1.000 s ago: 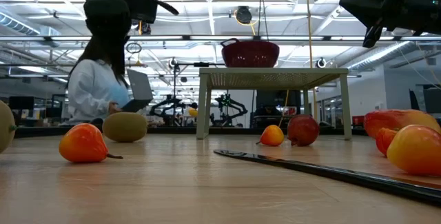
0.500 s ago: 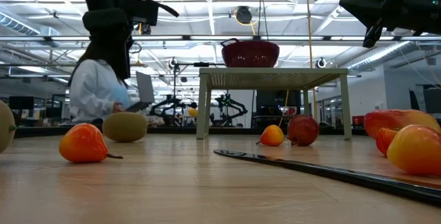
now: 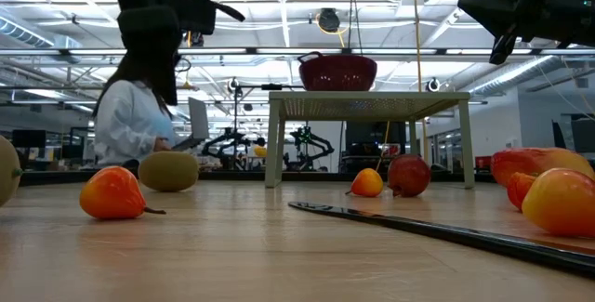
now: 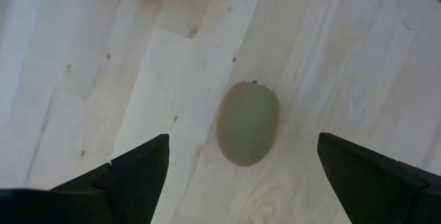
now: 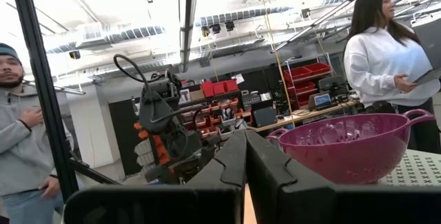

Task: Pick & Place Fruit
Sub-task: Put the brown kiwi into the violet strainer bowl on the shelf

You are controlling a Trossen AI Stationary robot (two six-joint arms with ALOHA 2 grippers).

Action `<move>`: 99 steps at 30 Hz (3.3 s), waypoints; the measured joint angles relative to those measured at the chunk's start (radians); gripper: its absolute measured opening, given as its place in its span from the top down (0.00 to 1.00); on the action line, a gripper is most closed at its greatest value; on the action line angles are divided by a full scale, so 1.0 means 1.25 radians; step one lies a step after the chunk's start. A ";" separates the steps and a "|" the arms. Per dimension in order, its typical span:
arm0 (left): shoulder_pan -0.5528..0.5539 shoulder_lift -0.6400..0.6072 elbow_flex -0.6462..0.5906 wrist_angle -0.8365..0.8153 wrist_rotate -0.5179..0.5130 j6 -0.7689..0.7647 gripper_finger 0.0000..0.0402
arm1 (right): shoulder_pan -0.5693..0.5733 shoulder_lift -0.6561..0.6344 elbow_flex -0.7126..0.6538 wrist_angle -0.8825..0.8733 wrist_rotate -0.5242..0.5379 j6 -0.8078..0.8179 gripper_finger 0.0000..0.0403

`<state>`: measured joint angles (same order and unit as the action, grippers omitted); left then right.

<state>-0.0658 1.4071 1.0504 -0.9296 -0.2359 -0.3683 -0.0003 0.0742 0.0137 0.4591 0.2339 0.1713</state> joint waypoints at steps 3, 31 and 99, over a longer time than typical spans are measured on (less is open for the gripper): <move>0.000 0.000 0.000 -0.001 0.017 0.004 0.08 | 0.000 0.000 0.000 0.000 0.000 0.000 1.00; 0.031 0.000 0.000 0.024 0.029 -0.024 0.03 | 0.000 0.000 0.000 0.000 0.000 0.000 1.00; 0.093 0.105 -0.098 0.135 0.063 0.107 0.03 | 0.000 0.000 0.000 -0.024 0.000 0.000 1.00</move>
<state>0.0501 1.5379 0.9276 -0.7609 -0.1566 -0.2350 -0.0005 0.0742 0.0135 0.4286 0.2337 0.1711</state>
